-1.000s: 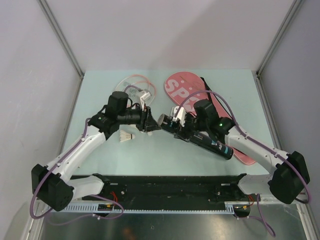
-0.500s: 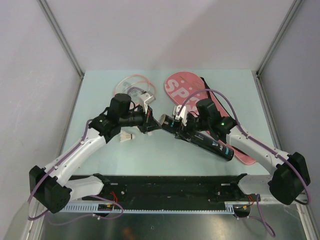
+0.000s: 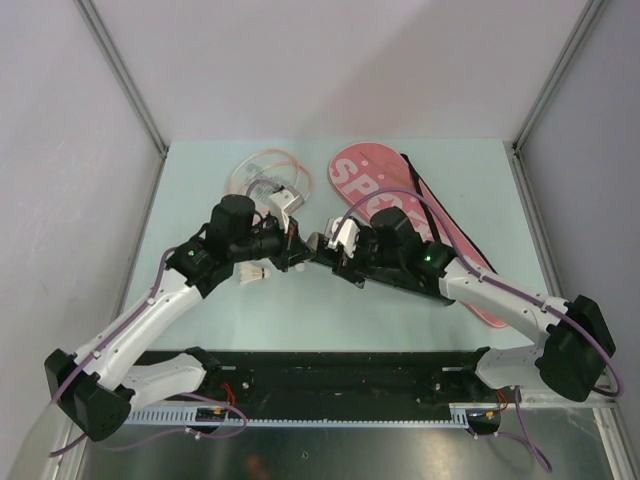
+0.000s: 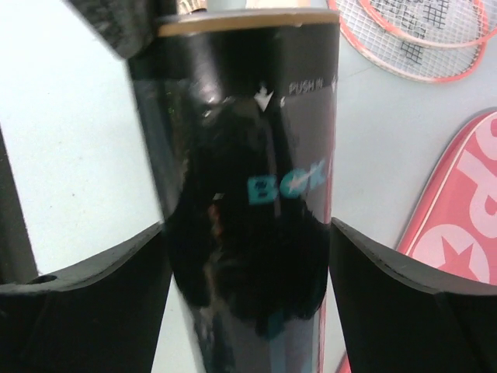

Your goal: Pack up the badminton gear

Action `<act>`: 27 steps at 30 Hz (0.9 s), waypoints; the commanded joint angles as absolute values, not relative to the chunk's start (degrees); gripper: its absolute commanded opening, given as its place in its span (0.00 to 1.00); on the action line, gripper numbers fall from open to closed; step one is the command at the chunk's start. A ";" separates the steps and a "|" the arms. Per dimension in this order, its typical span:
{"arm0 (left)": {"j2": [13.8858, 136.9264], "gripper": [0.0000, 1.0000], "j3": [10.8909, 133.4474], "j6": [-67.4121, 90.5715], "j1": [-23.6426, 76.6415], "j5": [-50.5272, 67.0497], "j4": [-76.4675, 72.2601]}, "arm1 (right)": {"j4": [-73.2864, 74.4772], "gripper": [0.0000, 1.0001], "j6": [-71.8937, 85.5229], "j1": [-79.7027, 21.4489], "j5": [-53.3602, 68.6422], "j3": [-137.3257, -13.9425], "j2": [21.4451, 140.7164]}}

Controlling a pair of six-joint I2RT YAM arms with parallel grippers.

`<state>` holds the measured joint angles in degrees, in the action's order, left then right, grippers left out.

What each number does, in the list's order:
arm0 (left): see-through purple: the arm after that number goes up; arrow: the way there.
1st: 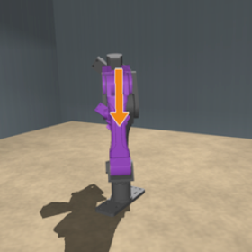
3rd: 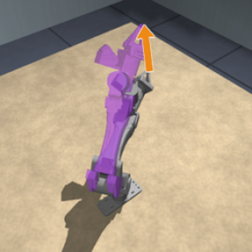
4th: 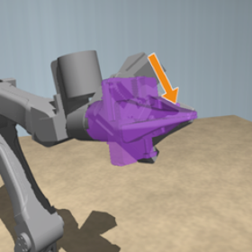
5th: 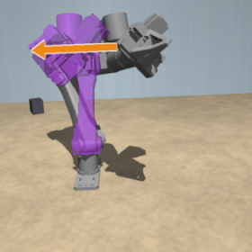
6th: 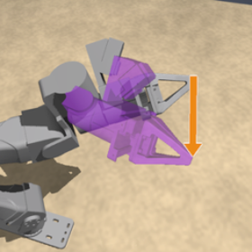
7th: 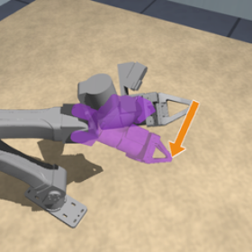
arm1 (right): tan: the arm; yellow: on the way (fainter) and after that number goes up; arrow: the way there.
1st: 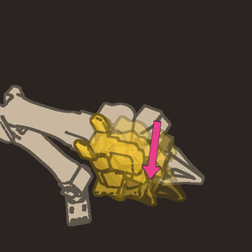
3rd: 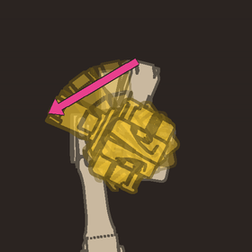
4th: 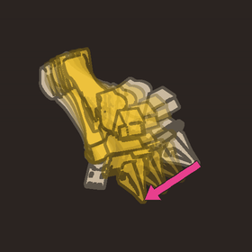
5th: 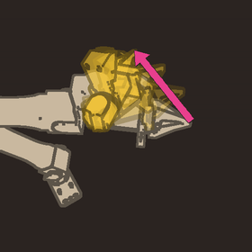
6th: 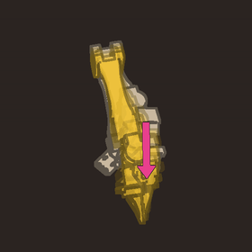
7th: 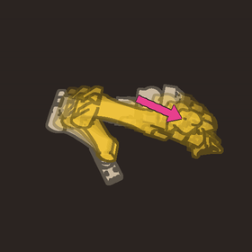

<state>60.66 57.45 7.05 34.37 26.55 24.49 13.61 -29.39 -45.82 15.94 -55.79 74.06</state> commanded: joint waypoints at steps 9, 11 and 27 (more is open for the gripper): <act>57.48 0.00 58.01 7.91 36.74 29.18 20.22 | 5.54 0.53 -30.67 -48.43 8.26 -56.87 76.64; 57.04 0.00 58.01 7.82 36.83 28.57 20.21 | 6.15 0.42 -31.55 -48.69 8.70 -56.78 76.12; 44.57 0.00 56.16 13.97 34.45 16.34 20.39 | 6.33 0.04 -36.30 -46.58 5.62 -49.04 71.28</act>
